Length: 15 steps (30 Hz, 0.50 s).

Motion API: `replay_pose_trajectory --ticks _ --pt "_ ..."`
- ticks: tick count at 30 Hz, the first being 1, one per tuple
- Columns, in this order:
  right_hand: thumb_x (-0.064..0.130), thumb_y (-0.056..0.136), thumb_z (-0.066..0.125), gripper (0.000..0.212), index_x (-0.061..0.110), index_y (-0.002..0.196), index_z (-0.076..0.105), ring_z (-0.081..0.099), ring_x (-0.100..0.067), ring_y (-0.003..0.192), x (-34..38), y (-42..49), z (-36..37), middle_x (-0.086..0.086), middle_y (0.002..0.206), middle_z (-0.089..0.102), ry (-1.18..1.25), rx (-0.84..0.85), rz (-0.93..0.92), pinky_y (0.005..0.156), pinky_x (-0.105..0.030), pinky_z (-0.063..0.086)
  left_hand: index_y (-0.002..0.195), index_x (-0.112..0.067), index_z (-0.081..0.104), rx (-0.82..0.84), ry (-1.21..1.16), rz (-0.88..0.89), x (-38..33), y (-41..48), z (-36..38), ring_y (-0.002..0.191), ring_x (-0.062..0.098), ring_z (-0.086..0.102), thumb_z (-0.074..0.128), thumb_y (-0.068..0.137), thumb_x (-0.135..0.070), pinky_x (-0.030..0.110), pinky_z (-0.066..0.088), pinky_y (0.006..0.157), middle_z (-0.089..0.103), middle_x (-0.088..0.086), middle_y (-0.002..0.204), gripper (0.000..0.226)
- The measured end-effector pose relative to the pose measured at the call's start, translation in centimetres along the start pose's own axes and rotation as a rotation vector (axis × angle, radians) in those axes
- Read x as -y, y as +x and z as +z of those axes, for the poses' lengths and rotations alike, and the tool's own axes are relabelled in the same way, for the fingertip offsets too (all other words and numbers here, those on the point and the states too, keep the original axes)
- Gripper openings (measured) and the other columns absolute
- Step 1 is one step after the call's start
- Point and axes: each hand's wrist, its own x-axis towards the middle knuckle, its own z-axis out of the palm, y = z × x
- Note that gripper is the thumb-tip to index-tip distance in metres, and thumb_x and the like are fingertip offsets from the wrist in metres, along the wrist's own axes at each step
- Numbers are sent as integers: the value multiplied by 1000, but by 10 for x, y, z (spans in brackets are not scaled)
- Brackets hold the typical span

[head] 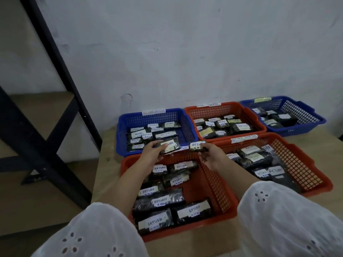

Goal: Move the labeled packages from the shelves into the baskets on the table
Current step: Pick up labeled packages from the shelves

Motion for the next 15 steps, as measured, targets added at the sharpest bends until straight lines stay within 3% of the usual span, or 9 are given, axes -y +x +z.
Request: replay_pose_trajectory --ticks 7,11,15 --pt "8 95 51 9 6 103 52 57 -18 63 36 41 32 -12 79 59 -155 40 -78 58 -28 49 113 -16 58 -21 -7 27 -21 41 4 92 21 61 66 87 -17 29 52 72 60 12 117 27" --pt "2 93 49 13 15 95 51 61 -22 64 57 68 50 -11 94 57 -381 98 -124 63 -34 53 113 -17 60 -74 -47 22 -32 66 2 94 20 62 67 86 -15 28 55 73 62 11 114 28" --pt "3 91 48 8 9 96 51 62 -29 72 71 99 63 -12 107 54 -754 105 -204 76 -42 54 115 -15 59 -109 -22 -22 -35 93 0 107 26 61 67 86 -16 30 54 77 62 13 117 31"
